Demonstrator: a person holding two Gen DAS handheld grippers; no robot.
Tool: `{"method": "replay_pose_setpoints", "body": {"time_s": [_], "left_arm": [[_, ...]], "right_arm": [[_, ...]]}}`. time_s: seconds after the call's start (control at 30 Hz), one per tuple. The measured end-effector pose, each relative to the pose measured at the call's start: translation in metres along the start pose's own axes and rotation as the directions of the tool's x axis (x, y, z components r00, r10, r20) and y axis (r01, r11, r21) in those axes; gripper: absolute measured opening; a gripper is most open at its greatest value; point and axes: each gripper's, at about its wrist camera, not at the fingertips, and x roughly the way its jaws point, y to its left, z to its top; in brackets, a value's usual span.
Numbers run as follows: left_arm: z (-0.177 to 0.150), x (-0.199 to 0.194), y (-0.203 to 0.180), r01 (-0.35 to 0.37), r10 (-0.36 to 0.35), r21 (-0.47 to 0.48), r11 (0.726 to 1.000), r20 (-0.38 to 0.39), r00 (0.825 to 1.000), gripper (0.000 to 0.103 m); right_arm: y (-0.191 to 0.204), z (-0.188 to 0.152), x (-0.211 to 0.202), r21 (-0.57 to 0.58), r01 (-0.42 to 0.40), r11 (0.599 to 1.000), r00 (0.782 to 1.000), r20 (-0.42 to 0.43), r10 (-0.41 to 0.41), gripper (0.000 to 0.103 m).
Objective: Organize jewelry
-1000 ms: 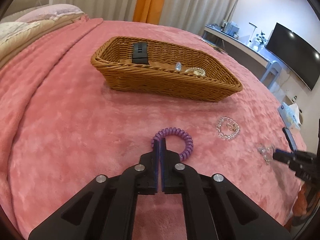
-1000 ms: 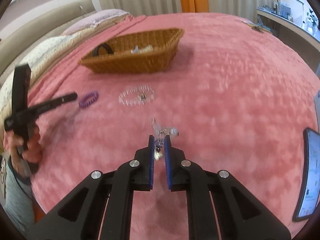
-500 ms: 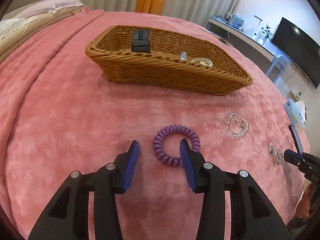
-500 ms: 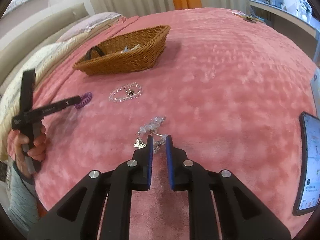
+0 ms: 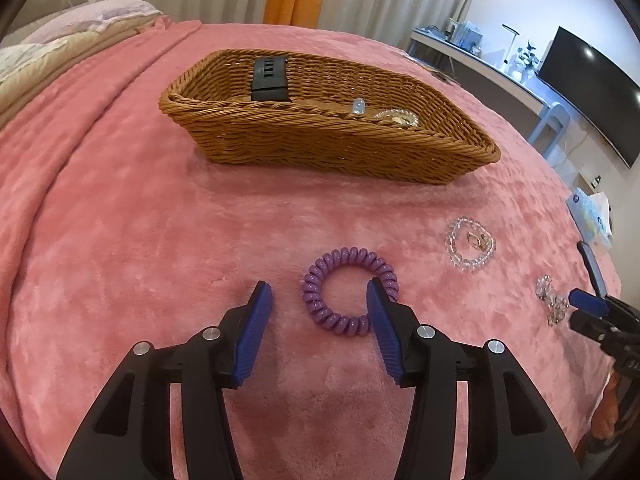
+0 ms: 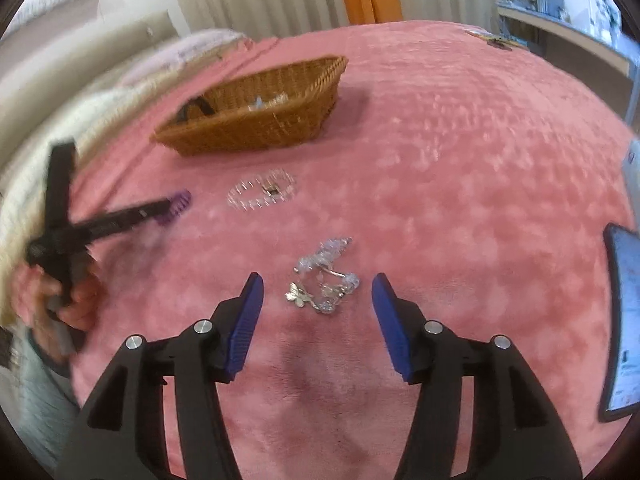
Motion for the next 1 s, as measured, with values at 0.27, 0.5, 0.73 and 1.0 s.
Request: {"method": "replay_pose_setpoints", "body": {"time_s": [0.27,0.5,0.73,1.0], "left_arm": [[-0.002,0.004,-0.015,-0.026,0.027,0.068,0.997,-0.019,0.999,0.010],[-0.004,-0.010,-0.022,-0.001,-0.003,0.099,0.995,0.039,0.999,0.008],[-0.005,-0.023,-0.025,0.026,-0.033,0.093,0.995,0.082,0.996,0.008],[0.006,-0.056,-0.033,0.049,-0.062,0.083,0.995,0.166,0.984,0.008]], "right_arm": [[0.022,0.003,0.023,-0.130,0.132,0.983,0.990,-0.025,-0.136,0.043],[0.023,0.005,0.012,-0.143,0.100,0.985,0.995,0.011,-0.100,0.009],[0.018,0.015,-0.009,-0.099,0.050,0.994,0.998,0.038,-0.046,0.008],[0.028,0.043,-0.040,-0.116,0.024,0.993,0.994,0.105,-0.012,0.008]]}}
